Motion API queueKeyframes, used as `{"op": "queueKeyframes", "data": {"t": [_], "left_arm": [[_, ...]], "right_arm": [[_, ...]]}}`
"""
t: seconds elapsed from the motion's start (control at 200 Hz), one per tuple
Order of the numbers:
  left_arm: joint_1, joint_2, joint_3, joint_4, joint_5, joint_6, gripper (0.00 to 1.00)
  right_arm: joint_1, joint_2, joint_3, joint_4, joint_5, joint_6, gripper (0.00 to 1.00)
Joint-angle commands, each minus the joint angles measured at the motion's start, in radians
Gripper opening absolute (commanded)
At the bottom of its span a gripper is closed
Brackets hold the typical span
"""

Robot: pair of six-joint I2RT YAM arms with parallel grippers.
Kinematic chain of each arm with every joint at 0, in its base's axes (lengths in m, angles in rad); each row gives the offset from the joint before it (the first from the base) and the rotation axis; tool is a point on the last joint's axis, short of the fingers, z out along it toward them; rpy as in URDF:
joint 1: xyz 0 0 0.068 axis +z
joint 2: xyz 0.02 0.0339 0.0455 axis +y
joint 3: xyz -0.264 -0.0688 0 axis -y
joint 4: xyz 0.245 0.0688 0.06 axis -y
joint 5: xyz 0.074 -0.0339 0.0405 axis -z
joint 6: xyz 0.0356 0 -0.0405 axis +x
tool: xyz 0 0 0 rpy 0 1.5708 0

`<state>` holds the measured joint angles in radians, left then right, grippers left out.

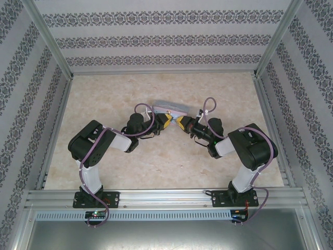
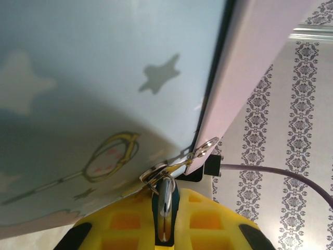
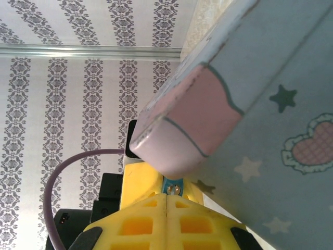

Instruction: Unlock a padlock with a key

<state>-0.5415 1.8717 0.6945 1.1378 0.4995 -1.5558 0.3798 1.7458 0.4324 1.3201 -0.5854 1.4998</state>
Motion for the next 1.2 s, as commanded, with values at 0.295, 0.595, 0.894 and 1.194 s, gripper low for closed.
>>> {"op": "queueKeyframes", "data": {"t": [0.295,0.595,0.894,1.194], "left_arm": [[-0.041,-0.021,0.014,0.145,-0.039,-0.075,0.00],[-0.052,-0.007,0.015,0.173,-0.047,-0.095,0.00],[-0.053,-0.005,0.011,0.160,-0.041,-0.078,0.00],[-0.053,0.001,0.006,0.155,-0.038,-0.073,0.00]], "right_arm": [[0.049,0.013,0.032,0.065,0.061,0.042,0.00],[0.023,0.034,0.029,0.065,0.075,0.032,0.00],[-0.001,0.037,0.043,0.065,0.069,0.033,0.00],[-0.007,0.038,0.061,0.065,0.055,0.037,0.00]]}}
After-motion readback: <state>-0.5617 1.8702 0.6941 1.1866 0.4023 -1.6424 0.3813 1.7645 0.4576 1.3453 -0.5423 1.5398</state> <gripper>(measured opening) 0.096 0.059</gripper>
